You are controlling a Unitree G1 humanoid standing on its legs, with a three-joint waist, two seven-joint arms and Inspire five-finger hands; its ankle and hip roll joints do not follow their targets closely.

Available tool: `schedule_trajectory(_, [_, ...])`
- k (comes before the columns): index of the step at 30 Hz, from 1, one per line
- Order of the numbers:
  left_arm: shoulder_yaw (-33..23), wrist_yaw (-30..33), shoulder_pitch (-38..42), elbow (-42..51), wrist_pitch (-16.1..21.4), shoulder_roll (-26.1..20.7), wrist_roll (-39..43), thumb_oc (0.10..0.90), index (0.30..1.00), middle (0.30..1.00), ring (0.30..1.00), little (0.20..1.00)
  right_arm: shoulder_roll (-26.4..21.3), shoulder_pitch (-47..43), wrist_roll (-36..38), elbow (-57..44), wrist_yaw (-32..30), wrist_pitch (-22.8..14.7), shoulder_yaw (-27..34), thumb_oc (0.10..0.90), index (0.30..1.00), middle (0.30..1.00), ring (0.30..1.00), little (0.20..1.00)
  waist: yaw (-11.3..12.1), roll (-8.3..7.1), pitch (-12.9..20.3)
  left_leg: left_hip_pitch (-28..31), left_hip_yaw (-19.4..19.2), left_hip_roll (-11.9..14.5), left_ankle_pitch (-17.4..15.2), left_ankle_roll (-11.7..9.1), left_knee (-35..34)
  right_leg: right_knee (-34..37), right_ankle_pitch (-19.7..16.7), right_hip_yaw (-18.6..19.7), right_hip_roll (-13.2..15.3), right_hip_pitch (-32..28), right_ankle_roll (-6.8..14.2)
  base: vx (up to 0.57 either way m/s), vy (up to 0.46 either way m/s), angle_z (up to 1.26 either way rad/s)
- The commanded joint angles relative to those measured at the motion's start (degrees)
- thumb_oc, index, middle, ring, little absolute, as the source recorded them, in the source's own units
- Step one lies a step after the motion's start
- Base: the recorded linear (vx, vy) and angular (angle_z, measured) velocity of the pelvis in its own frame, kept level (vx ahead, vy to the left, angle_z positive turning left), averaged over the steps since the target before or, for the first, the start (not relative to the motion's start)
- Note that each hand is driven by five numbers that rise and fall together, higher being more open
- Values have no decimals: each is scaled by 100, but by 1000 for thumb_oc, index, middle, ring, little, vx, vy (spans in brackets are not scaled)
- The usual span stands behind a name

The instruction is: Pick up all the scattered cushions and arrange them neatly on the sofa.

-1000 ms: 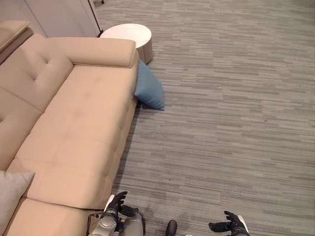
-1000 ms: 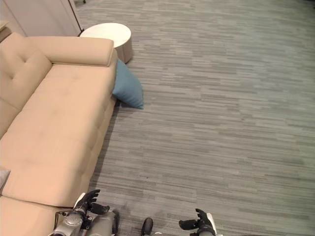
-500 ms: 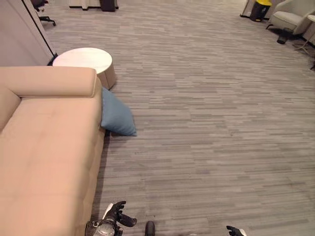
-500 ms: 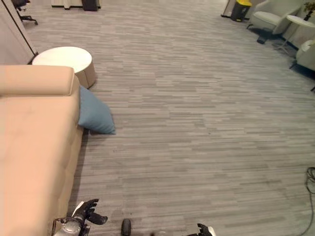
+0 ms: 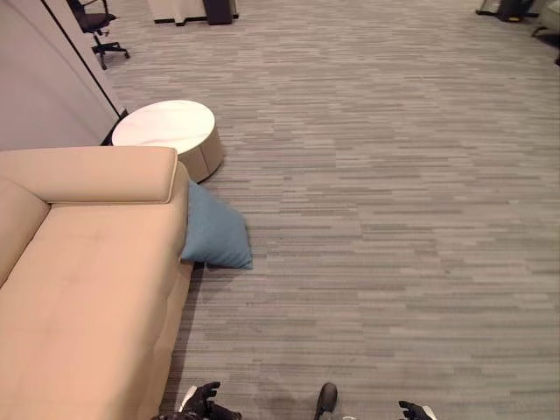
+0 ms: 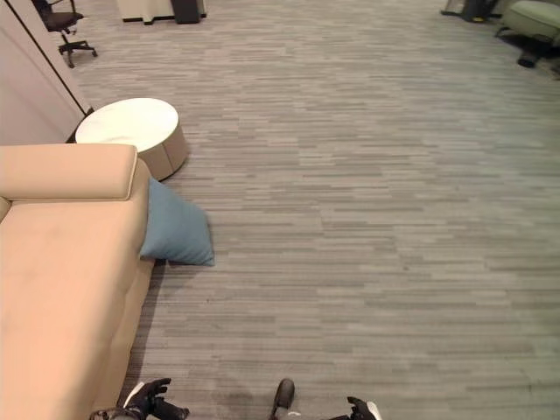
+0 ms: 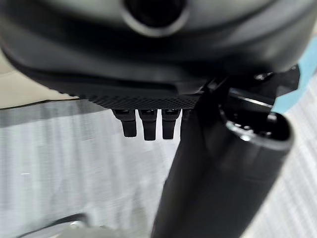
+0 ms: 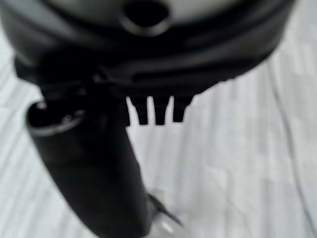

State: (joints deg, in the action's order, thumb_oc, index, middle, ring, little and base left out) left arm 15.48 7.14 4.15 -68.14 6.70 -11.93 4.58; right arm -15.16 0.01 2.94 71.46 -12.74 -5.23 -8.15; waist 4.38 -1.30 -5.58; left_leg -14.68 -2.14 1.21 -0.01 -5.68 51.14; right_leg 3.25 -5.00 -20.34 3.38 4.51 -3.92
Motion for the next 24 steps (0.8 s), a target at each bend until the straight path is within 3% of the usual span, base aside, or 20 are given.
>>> schedule_trajectory(1, [163,28,286,262,131,14,-13,800,900,900,900,900,-409,-177,197,-75,-150,-115,-86,800,900,900,900,900,-53,2,-262,336,-70,155,-84,217,-1745,-246,519,387,157,-262,732,233,-77,2])
schedule_trajectory(3, [206,49,311,229,114,67,-24,800,900,900,900,900,-419,-165,193,-82,-170,-113,-97,800,900,900,900,900,-9,-14,-272,61,-99,41,-216,253,-2029,-155,600,428,133,-435,763,265,-52,-17])
schedule_trajectory(4, [217,66,314,173,109,107,-61,800,900,900,900,900,-444,-163,171,-97,-186,-113,-120,800,900,900,900,900,54,34,-270,-43,-210,-17,-289,273,-2823,-71,671,452,56,-593,822,274,-4,-24])
schedule_trajectory(8, [228,67,237,132,145,119,-63,800,900,900,900,900,-449,-152,101,-118,-206,-105,-192,800,900,900,900,900,243,205,-257,-277,-234,-96,606,130,-4374,-7,915,628,-217,-996,861,373,16,-16])
schedule_trajectory(10, [135,39,79,66,102,98,-64,800,900,900,900,900,-413,-115,-45,-99,-138,-72,-224,800,900,900,900,900,298,208,-105,-60,-149,-150,426,288,-4403,-339,1185,757,-184,-1104,900,439,79,-82])
schedule_trajectory(12, [86,19,54,38,84,51,-63,800,900,900,900,900,-392,-98,-105,-85,-108,-64,-208,800,900,900,900,900,329,157,-59,66,-180,-199,271,399,-4309,-814,1263,794,-55,-1046,967,306,98,-76])
schedule_trajectory(13, [84,10,46,48,59,5,-82,800,900,900,900,900,-348,-75,-135,-42,-72,-56,-154,800,900,900,900,900,333,118,-6,283,-187,-271,67,551,-4308,-1544,1195,799,120,-801,1124,309,138,-34])
schedule_trajectory(17, [52,52,106,166,81,-112,28,800,900,900,900,900,-372,-232,-101,-43,-53,-47,-102,800,900,900,900,900,129,288,-207,685,-217,-251,-234,816,-4334,-3342,395,727,483,243,1476,180,121,11])
schedule_trajectory(18, [5,84,81,164,105,-140,80,800,900,900,900,900,-373,-251,-69,-24,-42,-70,-93,800,900,900,900,900,73,327,-255,928,-228,-249,-354,845,-4421,-3317,452,580,655,534,1384,256,37,3])
schedule_trajectory(21, [-85,95,52,145,139,-161,116,800,900,900,900,900,-409,-280,-80,-11,-31,-74,-121,800,900,900,900,900,-7,325,-261,1210,-172,-301,-503,841,-4506,-2542,602,467,639,725,1264,255,-65,-2])
schedule_trajectory(24, [-126,88,25,58,162,-157,91,800,900,900,900,900,-472,-284,-26,11,-7,-82,-105,800,900,900,900,900,-127,280,-270,1433,-19,-398,-641,799,-4548,-1707,398,824,492,997,1273,191,-112,2])
